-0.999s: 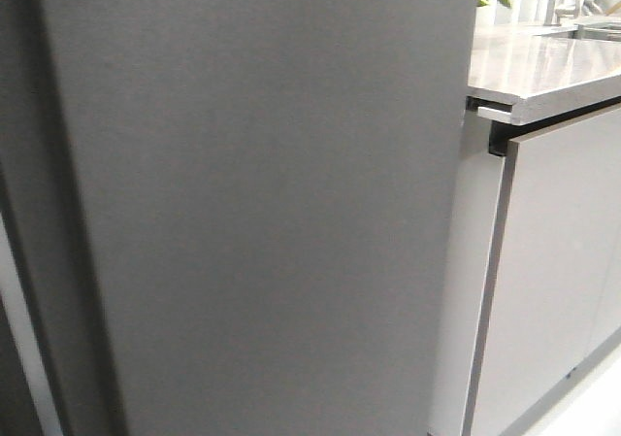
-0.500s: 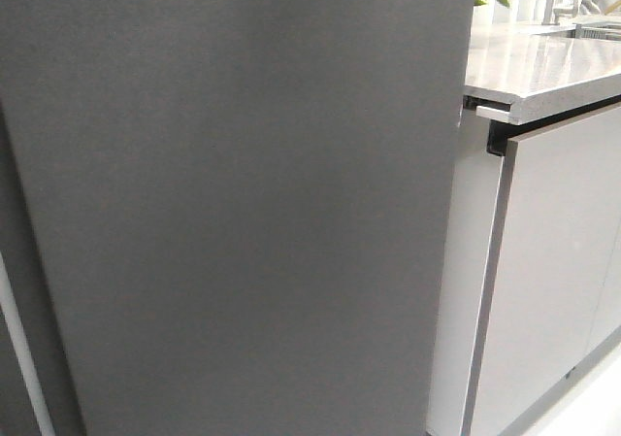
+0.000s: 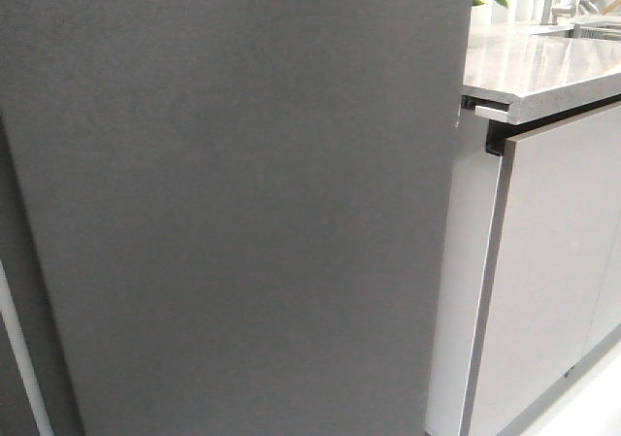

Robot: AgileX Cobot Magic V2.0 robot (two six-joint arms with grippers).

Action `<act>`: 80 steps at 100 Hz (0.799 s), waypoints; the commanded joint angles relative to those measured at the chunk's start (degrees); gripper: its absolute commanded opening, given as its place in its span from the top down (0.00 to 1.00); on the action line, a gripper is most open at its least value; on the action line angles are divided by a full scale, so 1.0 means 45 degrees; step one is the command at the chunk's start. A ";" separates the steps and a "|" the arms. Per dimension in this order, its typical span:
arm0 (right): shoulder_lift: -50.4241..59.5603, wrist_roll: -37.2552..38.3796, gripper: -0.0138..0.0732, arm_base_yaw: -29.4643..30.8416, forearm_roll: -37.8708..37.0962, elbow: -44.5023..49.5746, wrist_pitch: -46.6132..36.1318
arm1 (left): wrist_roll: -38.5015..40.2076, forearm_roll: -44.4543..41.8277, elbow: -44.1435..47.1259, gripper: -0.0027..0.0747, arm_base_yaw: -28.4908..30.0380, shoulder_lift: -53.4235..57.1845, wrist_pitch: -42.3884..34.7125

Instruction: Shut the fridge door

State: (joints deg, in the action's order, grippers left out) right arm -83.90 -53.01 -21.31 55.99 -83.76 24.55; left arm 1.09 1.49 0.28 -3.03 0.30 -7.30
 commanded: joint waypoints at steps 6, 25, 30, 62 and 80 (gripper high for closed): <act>0.2716 0.0405 0.89 0.0612 -0.0124 0.1800 -0.0737 | 0.0055 0.0051 0.0447 0.99 0.0060 0.0132 -0.0924; 0.6504 0.0405 0.89 0.0670 -0.0156 0.5219 -0.1236 | 0.0055 0.0051 0.0447 0.99 0.0060 0.0132 -0.0924; 0.7443 0.0405 0.89 0.0670 -0.0156 0.6025 -0.1236 | 0.0055 0.0051 0.0447 0.99 0.0060 0.0132 -0.0924; 1.1662 0.1115 0.89 0.0670 -0.0134 0.8995 -0.1396 | 0.0055 0.0051 0.0447 0.99 0.0060 0.0132 -0.0924; 1.1959 0.1183 0.89 0.0670 -0.0134 0.9327 -0.1212 | 0.0055 0.0051 0.0447 0.99 0.0060 0.0132 -0.0924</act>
State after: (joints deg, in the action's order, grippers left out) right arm -30.25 -48.02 -18.60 54.50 -40.53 21.75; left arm 1.09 1.49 0.28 -3.03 0.30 -7.30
